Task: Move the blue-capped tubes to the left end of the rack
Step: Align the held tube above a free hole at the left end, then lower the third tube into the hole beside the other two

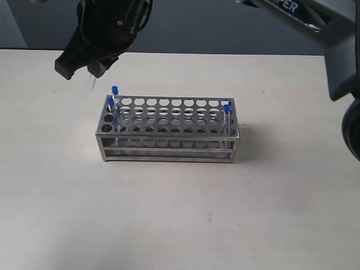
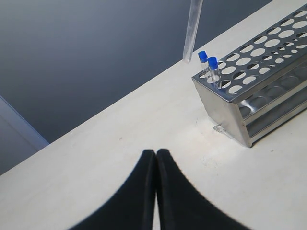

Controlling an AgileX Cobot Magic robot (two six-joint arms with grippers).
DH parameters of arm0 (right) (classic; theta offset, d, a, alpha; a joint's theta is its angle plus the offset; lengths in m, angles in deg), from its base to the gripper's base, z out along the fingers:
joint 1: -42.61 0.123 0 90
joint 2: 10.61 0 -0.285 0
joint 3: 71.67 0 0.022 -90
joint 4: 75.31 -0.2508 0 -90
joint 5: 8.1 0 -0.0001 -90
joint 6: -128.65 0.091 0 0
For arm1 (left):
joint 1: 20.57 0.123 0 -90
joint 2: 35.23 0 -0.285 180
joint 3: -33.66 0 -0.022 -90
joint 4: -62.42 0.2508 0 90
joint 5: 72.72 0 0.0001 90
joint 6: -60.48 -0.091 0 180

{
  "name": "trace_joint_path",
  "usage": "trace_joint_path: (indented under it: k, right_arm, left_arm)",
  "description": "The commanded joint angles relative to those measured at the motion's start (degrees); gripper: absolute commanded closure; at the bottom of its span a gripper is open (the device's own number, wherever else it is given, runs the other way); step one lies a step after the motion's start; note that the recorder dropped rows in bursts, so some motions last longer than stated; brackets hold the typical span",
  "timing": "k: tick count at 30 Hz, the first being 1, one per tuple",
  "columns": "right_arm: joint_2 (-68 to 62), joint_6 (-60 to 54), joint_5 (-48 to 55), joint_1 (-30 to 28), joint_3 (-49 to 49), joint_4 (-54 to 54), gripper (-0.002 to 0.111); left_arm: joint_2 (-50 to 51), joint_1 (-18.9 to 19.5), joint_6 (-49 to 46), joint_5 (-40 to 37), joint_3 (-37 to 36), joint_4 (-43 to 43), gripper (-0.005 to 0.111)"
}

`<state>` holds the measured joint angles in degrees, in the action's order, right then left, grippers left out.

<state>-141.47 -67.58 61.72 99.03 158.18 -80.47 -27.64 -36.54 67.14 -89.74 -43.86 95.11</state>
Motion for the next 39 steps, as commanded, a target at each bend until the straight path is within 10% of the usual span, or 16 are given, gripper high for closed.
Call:
trace_joint_path:
  k: [1,39]
  right_arm:
    - [0.67,-0.75,0.14,0.56,-1.97,-1.84,0.109]
    - [-1.86,0.77,0.14,0.22,-7.91,6.04,0.109]
  left_arm:
    - [0.2,-0.22,0.28,0.29,0.3,-0.89,0.106]
    - [0.2,-0.22,0.28,0.29,0.3,-0.79,0.106]
